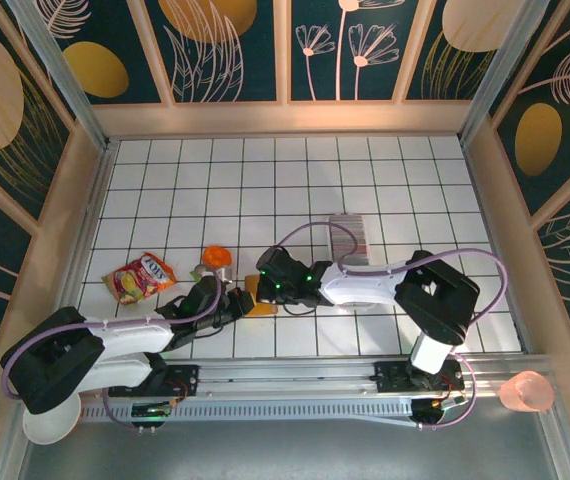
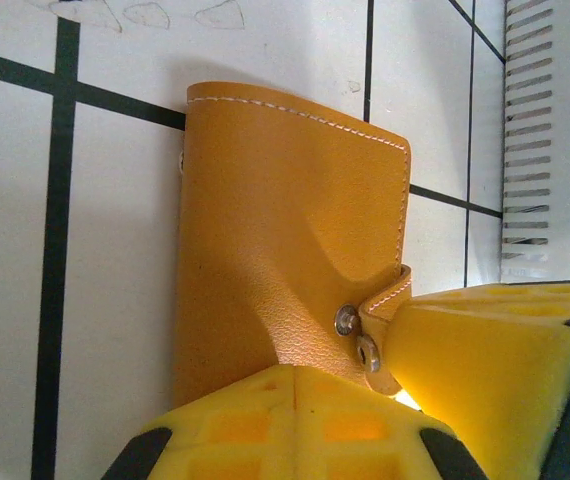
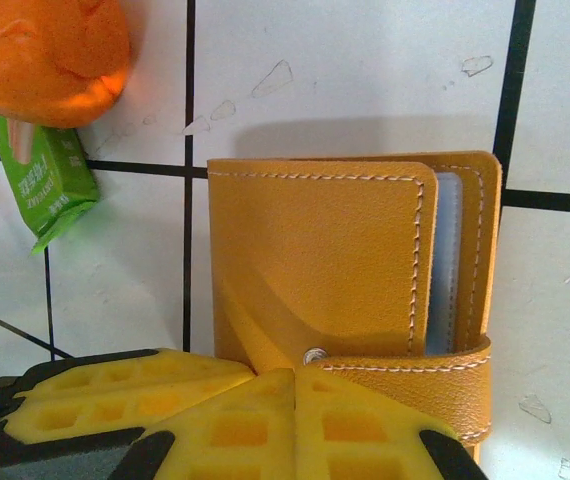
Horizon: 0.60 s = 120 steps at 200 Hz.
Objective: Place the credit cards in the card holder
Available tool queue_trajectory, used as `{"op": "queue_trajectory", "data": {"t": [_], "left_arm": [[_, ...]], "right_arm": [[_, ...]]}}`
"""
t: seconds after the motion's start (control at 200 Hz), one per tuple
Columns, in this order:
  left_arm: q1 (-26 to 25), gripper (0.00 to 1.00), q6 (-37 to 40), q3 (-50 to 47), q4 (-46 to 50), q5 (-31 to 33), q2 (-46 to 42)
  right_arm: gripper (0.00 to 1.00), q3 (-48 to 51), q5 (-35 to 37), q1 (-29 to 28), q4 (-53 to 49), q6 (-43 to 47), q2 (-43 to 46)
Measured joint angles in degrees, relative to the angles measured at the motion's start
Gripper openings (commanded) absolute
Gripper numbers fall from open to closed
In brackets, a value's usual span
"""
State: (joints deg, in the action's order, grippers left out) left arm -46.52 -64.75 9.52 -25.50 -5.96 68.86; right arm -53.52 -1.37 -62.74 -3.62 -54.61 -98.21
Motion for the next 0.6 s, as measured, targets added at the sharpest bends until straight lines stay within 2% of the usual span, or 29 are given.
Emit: {"op": "queue_trajectory", "data": {"t": [0.601], "left_arm": [[0.0, 0.00, 0.0, -0.2, 0.0, 0.0, -0.2]], "right_arm": [[0.00, 0.2, 2.8, 0.0, 1.8, -2.4, -0.1]]}}
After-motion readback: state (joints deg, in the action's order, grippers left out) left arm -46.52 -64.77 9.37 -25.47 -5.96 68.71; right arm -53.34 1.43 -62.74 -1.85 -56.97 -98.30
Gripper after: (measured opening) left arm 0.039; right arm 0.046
